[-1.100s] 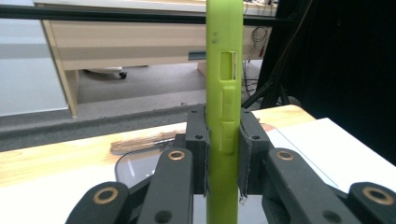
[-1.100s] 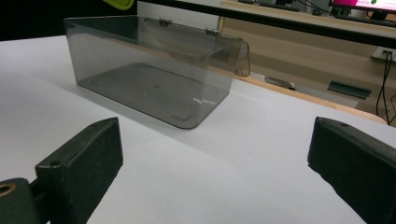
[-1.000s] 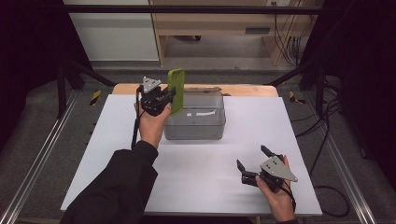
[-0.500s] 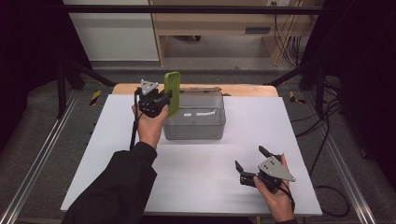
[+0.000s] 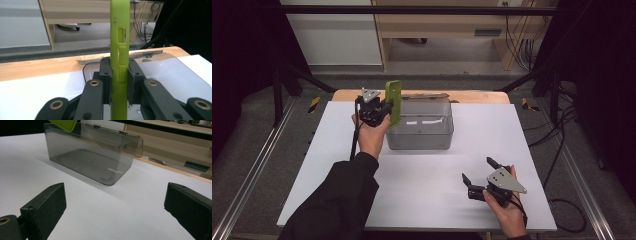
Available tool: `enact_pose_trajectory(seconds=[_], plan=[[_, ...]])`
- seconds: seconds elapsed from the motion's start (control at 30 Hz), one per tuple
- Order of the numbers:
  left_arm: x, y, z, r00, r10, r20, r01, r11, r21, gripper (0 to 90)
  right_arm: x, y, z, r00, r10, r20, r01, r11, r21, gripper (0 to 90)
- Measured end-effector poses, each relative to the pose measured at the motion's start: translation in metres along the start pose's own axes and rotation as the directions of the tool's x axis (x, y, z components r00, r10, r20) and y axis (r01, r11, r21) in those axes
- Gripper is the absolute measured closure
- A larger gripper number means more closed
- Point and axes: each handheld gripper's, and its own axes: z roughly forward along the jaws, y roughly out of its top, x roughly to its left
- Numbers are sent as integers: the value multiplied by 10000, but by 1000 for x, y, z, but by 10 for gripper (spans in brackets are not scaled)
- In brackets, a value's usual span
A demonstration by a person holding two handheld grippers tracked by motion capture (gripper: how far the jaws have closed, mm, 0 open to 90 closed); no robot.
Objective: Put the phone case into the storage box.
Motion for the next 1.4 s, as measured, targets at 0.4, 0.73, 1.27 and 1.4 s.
enact_pose_trajectory(seconds=[0.4,0.73,1.27,1.4], plan=[[3,-2,3,9998,-69,-165,72,9998,165,773,5,1,1,9998,-58,-196,62,9998,194,37],[5,0,3,9997,-117,-225,122,9997,225,773,5,1,1,9999,-11,-147,15,9996,278,39],[5,-8,9,9999,-71,-134,77,9988,483,773,5,0,2,9997,-9,-253,18,9994,360,37],[7,-8,10,9998,-145,-154,152,9986,515,772,5,-1,2,9997,-124,-233,129,9997,204,38]])
